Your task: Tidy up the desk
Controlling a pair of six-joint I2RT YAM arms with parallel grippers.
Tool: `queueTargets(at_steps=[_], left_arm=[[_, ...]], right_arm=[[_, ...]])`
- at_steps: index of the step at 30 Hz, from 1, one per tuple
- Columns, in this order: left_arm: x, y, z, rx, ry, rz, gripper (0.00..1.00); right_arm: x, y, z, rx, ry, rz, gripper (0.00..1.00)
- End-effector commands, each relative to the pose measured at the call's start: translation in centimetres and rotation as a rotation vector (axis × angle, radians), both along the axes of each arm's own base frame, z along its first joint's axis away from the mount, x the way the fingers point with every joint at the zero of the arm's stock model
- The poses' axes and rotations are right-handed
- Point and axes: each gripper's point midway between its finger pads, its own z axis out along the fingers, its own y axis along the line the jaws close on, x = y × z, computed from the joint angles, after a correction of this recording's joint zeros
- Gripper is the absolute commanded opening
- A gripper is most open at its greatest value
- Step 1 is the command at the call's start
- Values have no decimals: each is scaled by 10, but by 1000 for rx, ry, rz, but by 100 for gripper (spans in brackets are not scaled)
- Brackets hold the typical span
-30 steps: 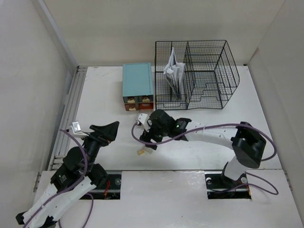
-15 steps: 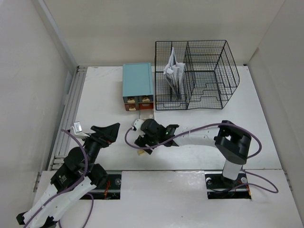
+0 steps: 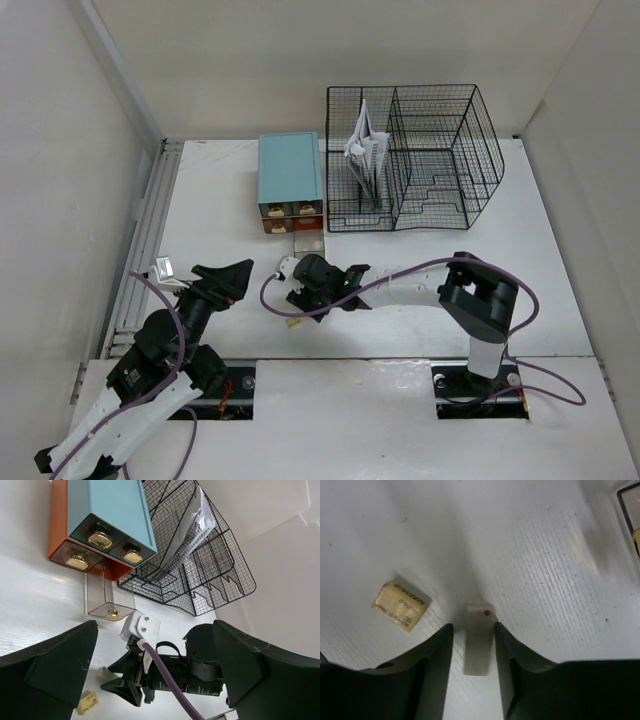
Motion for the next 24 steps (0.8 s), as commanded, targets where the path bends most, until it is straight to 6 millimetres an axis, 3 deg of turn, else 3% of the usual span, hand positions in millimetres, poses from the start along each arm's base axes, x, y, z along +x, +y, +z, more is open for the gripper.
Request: queueTargets(at_steps=[1,3,4,5,7,11,12,15,19,24], left_arm=[[-8,6,19,-57,-71,-11,100],[-9,7,21,-64,-78,-11,100],[-10,8,20,-64,-78,-11,100],[-10,8,20,-64,-78,-11,100],[-10,11,22,-72,-85,-1,100],[-14,18,30,-93,-103,10,100],[-14,21,34,-100,-109,20,100],[-17,26,41,-102,-122,30,100],[-18,28,43,-94,-125,31,100],[-18,28,43,-94,-125,31,100]], right_arm=[[-3,5,-4,0,-6,19,41],[-4,4,-8,-9,1,34,24],[-6,1,-10,-22,7,34,6],[-5,3,-10,-30,4,43,0],[0,6,-4,-32,-22,53,0],[12,20,36,-35,-107,173,0],[20,32,58,-19,-166,225,0],[46,37,97,30,-247,244,0],[80,33,131,81,-287,231,0],[125,17,150,97,-319,144,0]])
